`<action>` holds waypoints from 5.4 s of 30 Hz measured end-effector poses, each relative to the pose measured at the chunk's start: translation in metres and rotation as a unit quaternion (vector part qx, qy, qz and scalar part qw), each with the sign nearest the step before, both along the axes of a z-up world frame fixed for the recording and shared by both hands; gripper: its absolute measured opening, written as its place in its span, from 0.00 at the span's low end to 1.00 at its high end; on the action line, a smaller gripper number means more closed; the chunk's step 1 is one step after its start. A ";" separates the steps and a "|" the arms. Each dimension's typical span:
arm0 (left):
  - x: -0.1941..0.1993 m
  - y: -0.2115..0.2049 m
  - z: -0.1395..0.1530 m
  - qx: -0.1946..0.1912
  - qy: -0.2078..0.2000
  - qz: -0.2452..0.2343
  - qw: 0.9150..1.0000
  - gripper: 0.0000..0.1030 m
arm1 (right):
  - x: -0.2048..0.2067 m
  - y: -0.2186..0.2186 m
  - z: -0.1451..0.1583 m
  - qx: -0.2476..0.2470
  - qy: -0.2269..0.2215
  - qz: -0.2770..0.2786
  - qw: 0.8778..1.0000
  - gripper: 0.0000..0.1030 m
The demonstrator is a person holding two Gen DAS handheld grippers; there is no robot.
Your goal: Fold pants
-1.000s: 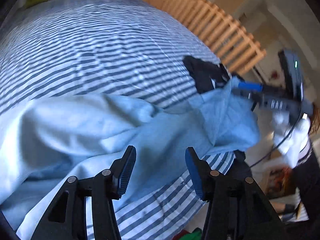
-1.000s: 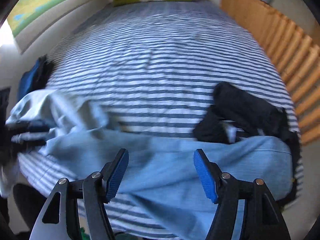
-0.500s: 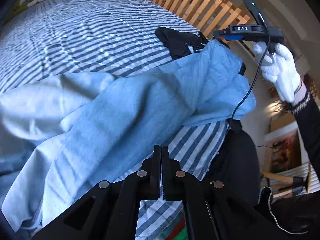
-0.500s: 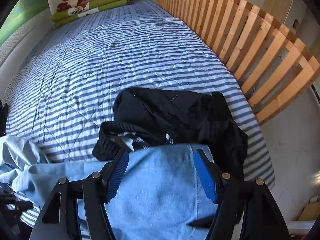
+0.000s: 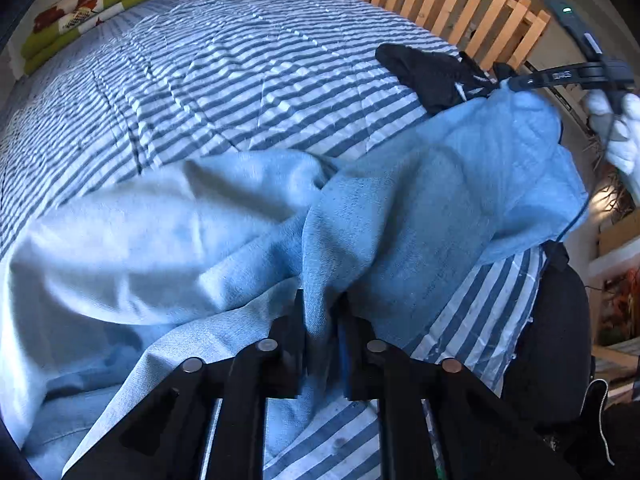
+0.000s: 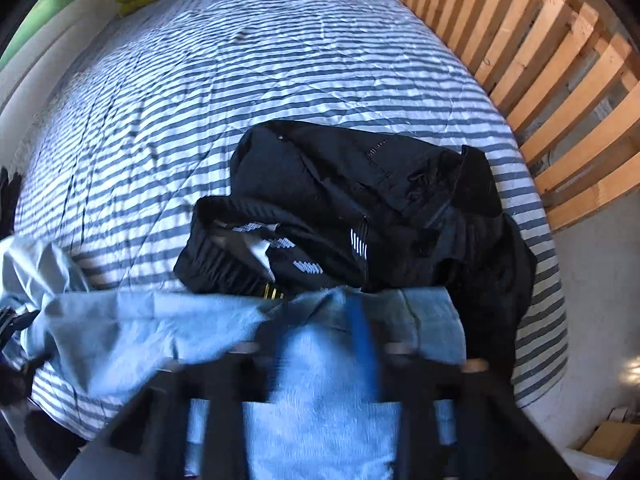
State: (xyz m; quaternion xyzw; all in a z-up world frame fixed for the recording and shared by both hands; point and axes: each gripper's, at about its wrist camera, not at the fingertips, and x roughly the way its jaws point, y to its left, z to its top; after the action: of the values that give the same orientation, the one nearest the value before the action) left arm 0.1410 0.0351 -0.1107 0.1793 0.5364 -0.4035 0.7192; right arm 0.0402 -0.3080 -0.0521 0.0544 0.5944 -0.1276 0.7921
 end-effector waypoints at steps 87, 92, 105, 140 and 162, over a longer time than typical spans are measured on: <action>0.133 0.181 0.121 -0.083 -0.114 0.173 0.975 0.01 | 0.093 0.217 0.117 -0.196 -0.164 0.180 0.950 0.04; 0.129 0.188 0.145 -0.076 -0.130 0.164 0.975 0.01 | 0.088 0.229 0.168 -0.191 -0.223 0.192 0.937 0.12; 0.120 0.273 0.040 0.101 -0.069 0.239 0.963 0.04 | 0.098 0.127 0.017 0.019 -0.066 0.119 0.991 0.63; 0.133 -0.084 0.038 -0.060 -0.063 0.021 0.996 0.02 | 0.173 0.001 0.116 -0.278 -0.172 -0.057 0.943 0.06; 0.090 0.315 0.085 -0.035 -0.067 0.403 0.912 0.36 | 0.148 0.174 0.047 -0.017 -0.101 0.200 0.974 0.32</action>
State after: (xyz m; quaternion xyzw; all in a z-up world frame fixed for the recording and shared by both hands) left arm 0.2308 0.3497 -0.0256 -0.0507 0.4992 -0.0849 0.8608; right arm 0.1880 -0.1342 -0.0053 -0.0663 0.5076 0.0301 0.8585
